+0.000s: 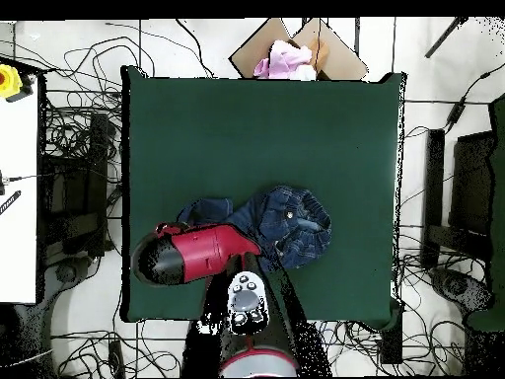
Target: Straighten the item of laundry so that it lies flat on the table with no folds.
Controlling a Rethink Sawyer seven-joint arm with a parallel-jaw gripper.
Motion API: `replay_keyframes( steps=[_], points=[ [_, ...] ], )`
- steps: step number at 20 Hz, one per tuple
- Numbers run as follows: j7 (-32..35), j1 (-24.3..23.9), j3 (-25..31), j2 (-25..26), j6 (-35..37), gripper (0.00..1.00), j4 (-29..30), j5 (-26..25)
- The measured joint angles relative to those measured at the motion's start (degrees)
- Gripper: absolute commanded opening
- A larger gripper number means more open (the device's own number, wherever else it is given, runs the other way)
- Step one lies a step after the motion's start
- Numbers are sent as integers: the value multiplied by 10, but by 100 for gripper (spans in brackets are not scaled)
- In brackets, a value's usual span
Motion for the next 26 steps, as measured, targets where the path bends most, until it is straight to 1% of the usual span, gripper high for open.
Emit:
replay_keyframes(
  steps=[6,12,17,26],
  points=[
    [0,35,-68,28,-5,100,-55,-17],
    [0,56,-153,93,-58,100,-113,-45],
    [0,54,-188,126,-68,100,-131,-57],
    [0,46,-219,167,-77,100,-131,-78]
  ],
)
